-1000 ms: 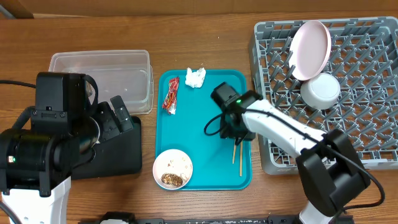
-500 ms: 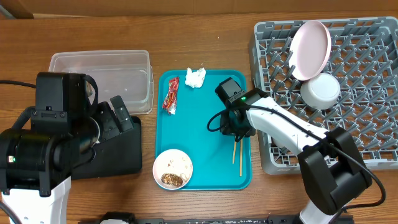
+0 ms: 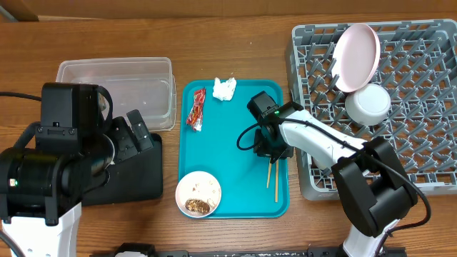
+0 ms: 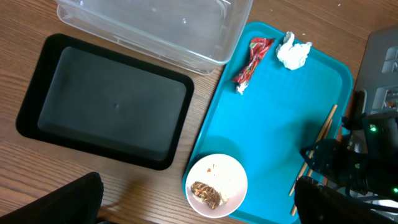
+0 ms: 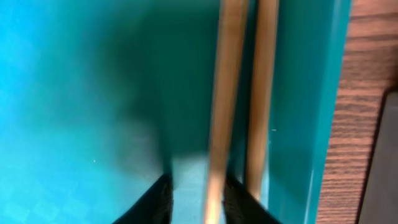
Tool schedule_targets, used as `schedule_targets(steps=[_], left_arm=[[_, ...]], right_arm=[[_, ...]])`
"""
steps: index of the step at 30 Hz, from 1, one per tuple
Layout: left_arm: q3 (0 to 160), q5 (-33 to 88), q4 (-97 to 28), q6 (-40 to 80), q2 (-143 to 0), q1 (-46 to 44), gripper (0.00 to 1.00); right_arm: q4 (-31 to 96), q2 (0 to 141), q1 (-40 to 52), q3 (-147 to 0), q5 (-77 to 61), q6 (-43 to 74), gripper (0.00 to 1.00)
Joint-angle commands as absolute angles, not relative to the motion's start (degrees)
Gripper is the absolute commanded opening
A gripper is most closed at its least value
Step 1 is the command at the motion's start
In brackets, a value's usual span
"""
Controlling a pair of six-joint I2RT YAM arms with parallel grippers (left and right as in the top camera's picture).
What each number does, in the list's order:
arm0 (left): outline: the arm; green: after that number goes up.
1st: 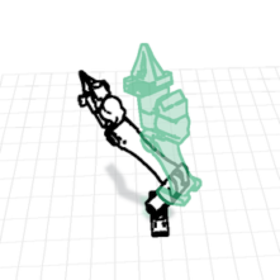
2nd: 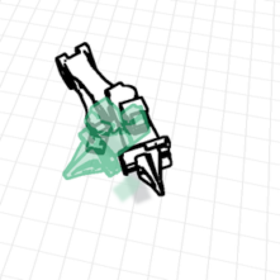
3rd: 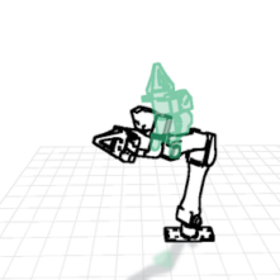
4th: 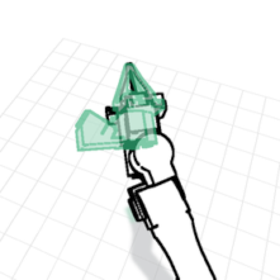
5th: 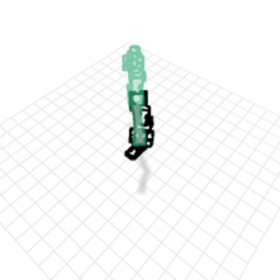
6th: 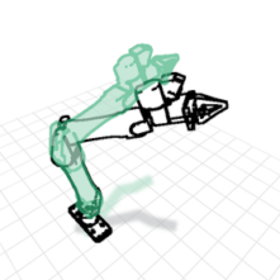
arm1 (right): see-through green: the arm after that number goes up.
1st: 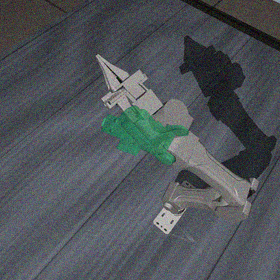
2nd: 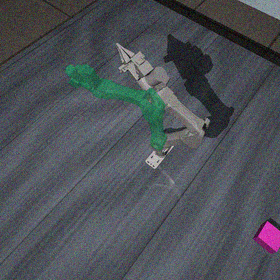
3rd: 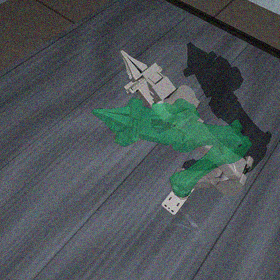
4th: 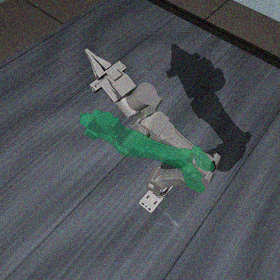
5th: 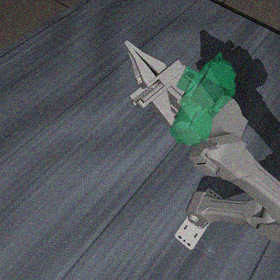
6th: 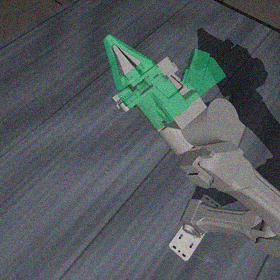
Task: Sort waste into correct bins and load items into the dishwasher
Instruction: 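Move the right gripper down to the chopsticks on the teal tray, then grasp the chopsticks with the right gripper and lift them, then carry the chopsticks to the dish rack and insert them upright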
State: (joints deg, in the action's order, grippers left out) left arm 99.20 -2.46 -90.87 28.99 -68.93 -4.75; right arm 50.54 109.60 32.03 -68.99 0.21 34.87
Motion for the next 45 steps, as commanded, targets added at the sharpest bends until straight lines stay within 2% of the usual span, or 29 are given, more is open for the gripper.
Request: schedule_targets(steps=[1, 3, 5, 16, 20, 25, 29, 34, 39, 42, 44, 45], left_arm=[[99.74, -3.57, -90.80, 29.78, -69.12, -4.47, 1.00], [99.74, -3.57, -90.80, 29.78, -69.12, -4.47, 1.00], [99.74, -3.57, -90.80, 29.78, -69.12, -4.47, 1.00], [99.74, -3.57, -90.80, 29.78, -69.12, -4.47, 1.00], [99.74, -3.57, -90.80, 29.78, -69.12, -4.47, 1.00], [99.74, -3.57, -90.80, 29.78, -69.12, -4.47, 1.00], [99.74, -3.57, -90.80, 29.78, -69.12, -4.47, 1.00], [99.74, -3.57, -90.80, 29.78, -69.12, -4.47, 1.00], [99.74, -3.57, -90.80, 29.78, -69.12, -4.47, 1.00], [99.74, -3.57, -90.80, 29.80, -69.12, -4.47, 1.00], [99.74, -3.57, -90.80, 29.78, -69.12, -4.47, 1.00], [99.74, -3.57, -90.80, 29.78, -69.12, -4.47, 1.00]], right_arm=[[49.74, 111.96, 32.40, -68.58, -0.14, 32.91, 0.18], [50.24, 111.74, 32.40, -68.88, -0.08, 32.56, 0.07], [51.20, 111.35, 32.40, -69.47, -0.10, 32.58, 0.04], [53.87, 98.37, 32.34, -73.71, -0.08, 32.49, 0.04], [53.43, 90.56, 31.07, -75.20, 0.01, 27.00, 0.04], [53.65, 83.83, 27.09, -75.46, 9.50, 23.44, 0.04], [49.78, 83.70, 20.97, -75.33, 13.45, 14.85, 0.04], [44.27, 87.90, 15.27, -75.33, 12.75, 10.55, 0.04], [40.69, 91.46, 13.47, -75.33, 10.52, 3.31, 0.04], [39.90, 92.42, 13.56, -75.33, 8.01, 2.85, 0.04], [39.94, 92.71, 13.87, -75.33, 6.68, 2.74, 0.08], [40.12, 92.71, 14.15, -75.35, 6.92, 2.68, 0.22]])
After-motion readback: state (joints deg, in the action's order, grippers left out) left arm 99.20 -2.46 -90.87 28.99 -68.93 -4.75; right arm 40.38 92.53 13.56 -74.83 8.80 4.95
